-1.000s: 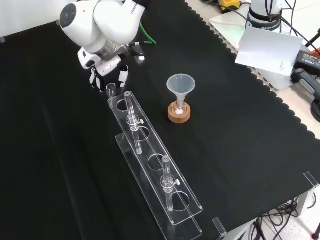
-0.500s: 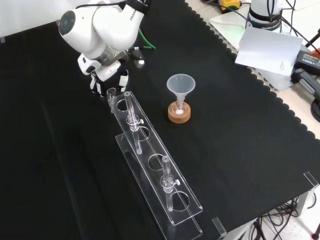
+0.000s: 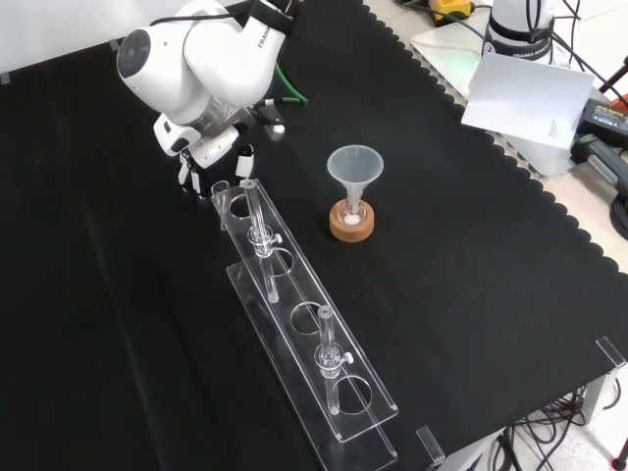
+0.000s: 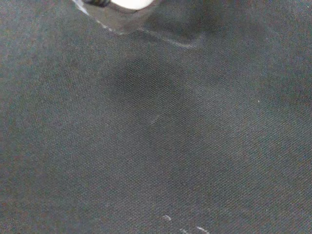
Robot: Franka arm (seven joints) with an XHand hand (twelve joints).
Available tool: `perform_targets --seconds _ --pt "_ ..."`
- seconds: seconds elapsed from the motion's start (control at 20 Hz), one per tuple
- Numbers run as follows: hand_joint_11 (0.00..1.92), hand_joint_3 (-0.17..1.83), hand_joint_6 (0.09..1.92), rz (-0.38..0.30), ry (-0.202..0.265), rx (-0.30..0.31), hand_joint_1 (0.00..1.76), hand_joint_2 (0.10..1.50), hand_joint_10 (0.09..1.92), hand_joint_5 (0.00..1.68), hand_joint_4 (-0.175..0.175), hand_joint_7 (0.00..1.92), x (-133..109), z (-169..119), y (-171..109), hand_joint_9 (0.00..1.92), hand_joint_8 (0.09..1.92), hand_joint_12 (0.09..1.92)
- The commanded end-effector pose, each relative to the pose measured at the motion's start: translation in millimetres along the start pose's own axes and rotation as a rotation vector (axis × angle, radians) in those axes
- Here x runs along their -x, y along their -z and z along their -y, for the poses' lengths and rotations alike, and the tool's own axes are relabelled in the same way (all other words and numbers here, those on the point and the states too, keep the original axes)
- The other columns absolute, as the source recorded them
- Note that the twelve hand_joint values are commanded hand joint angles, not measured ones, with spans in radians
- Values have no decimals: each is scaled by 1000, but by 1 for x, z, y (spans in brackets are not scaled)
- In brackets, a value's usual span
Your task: Put the weighing funnel back on the table.
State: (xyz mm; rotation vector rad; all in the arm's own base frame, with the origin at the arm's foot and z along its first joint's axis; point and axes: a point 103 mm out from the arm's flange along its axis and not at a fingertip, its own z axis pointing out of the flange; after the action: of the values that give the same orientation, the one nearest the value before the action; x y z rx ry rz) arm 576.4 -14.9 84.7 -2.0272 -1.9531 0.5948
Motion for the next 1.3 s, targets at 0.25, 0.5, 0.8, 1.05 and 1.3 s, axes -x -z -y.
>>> perform_targets --seconds 0.25,0.5,0.8,1.05,1.3 --pt "809 -175 195 -4 9 -1 1139 1025 208 1455 175 545 -3 -2 -1 978 673 1001" --pt "809 -175 199 -9 12 -7 1138 1026 209 1453 175 545 -4 -3 -2 977 673 1001" --pt "808 -175 203 -17 18 -10 1138 1026 211 1451 175 545 -6 -4 -4 977 672 1001" --pt "808 -175 207 -21 27 -8 1138 1026 212 1449 175 544 -7 -5 -5 976 672 1001" --pt "807 -175 210 -18 28 -8 1137 1027 213 1447 175 544 -12 -9 -6 976 672 1002"
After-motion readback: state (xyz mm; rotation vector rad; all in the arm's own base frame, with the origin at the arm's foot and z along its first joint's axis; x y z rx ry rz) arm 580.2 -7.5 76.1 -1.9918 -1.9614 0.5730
